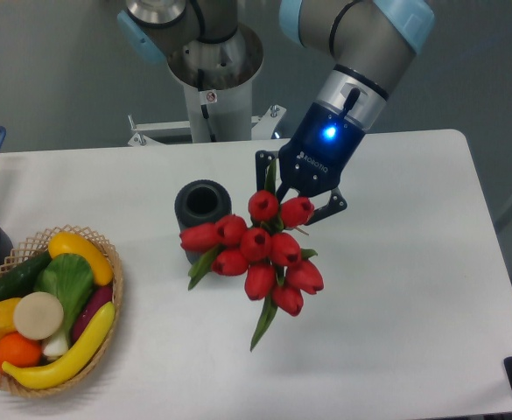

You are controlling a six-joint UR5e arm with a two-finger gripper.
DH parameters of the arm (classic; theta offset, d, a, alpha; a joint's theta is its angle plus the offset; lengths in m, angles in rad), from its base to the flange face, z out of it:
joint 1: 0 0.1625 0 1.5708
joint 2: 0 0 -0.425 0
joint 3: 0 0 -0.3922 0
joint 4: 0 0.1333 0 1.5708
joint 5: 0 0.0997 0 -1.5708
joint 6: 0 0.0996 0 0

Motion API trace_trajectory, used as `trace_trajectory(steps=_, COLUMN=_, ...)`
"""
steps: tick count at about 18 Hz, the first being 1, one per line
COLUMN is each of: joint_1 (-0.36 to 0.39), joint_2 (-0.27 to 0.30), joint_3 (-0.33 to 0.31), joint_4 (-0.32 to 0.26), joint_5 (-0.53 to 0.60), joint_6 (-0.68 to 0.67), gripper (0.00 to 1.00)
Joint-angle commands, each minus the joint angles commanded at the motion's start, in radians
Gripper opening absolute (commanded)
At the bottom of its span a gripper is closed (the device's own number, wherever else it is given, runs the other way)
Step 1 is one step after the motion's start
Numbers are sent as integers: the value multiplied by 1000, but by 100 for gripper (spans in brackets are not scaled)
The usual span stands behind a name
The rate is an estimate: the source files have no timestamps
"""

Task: Insert the flowers into the vase
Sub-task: 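Raise the tulips and position the stems above the vase opening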

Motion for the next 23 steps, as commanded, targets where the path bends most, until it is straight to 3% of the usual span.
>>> trace_trajectory(steps=4, joint_1=20, joint_2=44, joint_3=-75, joint_4=74, joint_5=-74, joint_6=0, gripper=0)
trace_trajectory(steps=17, joint_1=20, joint_2=106, joint_3=-132, joint_4=106, joint_5=-150, joint_6=8, gripper=0)
trace_trajectory(steps=23, joint_1=14, joint_2=173, joint_3=-252, joint_4=172, joint_5=-187, joint_6=9, gripper=0)
